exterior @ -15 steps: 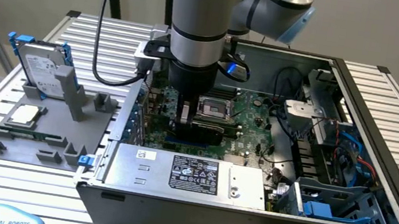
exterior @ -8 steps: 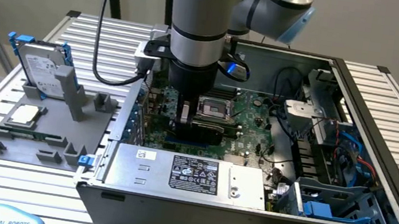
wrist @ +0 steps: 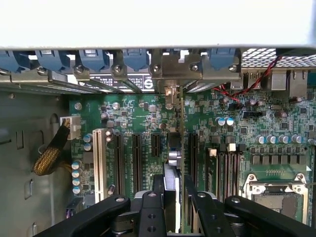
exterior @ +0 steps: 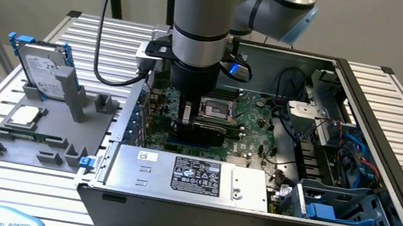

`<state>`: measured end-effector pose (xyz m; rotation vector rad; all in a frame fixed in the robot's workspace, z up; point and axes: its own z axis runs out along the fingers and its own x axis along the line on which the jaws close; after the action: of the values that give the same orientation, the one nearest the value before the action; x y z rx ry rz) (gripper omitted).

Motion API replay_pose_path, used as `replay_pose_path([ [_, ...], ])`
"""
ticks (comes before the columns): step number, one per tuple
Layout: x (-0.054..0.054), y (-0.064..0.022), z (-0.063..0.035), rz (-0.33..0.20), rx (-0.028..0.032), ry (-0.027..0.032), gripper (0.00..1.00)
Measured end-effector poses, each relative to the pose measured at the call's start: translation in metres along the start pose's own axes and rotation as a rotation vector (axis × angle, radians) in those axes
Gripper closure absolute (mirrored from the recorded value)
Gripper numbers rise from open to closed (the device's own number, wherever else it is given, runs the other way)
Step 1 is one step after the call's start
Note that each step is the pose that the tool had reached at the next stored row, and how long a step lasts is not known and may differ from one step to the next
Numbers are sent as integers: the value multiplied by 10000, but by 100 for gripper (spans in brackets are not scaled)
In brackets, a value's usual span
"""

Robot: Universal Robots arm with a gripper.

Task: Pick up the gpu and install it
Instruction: 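Insert the gpu into the slot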

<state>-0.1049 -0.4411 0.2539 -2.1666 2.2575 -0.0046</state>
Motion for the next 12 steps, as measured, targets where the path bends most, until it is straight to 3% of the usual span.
replay_pose_path([
  [4, 1, 1, 11, 0, -18, 33, 73],
  [12, 2, 2, 41, 0, -75, 47, 73],
])
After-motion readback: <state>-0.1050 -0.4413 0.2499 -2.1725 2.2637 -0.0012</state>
